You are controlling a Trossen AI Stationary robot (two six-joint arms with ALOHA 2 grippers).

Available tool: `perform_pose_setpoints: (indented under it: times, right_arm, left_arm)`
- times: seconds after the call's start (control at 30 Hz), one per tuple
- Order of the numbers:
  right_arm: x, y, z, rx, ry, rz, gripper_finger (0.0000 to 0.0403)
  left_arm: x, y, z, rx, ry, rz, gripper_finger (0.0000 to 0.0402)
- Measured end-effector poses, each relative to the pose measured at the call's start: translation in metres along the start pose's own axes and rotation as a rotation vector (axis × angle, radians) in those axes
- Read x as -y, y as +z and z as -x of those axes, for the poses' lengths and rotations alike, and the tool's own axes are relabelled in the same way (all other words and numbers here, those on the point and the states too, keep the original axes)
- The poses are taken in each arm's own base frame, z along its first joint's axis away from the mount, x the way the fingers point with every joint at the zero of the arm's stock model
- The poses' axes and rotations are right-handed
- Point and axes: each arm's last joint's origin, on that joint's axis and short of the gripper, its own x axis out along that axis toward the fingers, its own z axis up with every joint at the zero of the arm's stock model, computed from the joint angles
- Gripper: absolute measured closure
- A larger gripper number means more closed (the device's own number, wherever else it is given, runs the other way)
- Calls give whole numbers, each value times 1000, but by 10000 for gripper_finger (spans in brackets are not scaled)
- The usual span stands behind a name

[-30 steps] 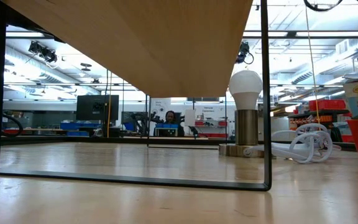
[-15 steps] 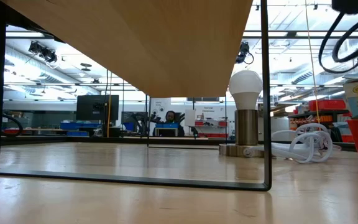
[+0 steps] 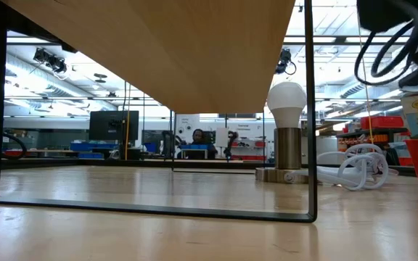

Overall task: Pick & Place Office Desk Supplies
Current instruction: Put the bag of crayons into the red bin

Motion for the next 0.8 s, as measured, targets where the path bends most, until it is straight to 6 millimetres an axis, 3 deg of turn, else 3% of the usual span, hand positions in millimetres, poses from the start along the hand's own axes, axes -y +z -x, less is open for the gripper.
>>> perform_pose_setpoints:
  times: [0.27,0.8]
  right_arm:
    - [12,13,-11,-106,23,75,403]
    - [9,22,-12,-7,86,252,403]
  left_arm:
    - [0,-1,0,-10,-2,13,351]
    - [0,-1,0,-11,-2,24,351]
